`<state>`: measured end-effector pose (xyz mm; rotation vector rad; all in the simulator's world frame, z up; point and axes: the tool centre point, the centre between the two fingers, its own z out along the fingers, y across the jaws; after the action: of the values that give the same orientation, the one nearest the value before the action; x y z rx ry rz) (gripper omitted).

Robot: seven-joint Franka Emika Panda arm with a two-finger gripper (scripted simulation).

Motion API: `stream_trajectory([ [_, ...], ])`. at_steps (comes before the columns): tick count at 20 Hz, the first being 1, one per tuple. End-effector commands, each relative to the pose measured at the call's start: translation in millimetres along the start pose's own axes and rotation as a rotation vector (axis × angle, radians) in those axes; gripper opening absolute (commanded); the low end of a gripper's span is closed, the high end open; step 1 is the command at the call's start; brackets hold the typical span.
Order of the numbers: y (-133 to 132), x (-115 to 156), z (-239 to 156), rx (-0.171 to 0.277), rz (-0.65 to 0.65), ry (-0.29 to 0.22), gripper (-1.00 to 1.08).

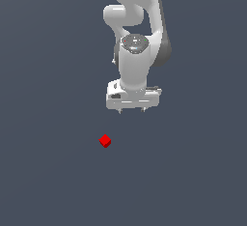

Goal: Pick up the red cube and move it to a goal position.

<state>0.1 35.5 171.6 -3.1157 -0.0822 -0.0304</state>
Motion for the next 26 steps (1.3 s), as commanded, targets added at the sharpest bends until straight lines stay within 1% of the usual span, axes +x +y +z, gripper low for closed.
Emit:
stream_trajectory([
  [1,0,0,0,0.0,0.0,0.0,1.0],
  [7,4,0,4,0.0,-0.019,-0.001,1.0],
  [13,16,2,16,-0.001,-0.075,-0.003,1.0],
  [19,36,6,37,-0.003,-0.171,-0.007,1.0],
  [26,66,16,69,-0.006,-0.322,-0.013,1.0],
])
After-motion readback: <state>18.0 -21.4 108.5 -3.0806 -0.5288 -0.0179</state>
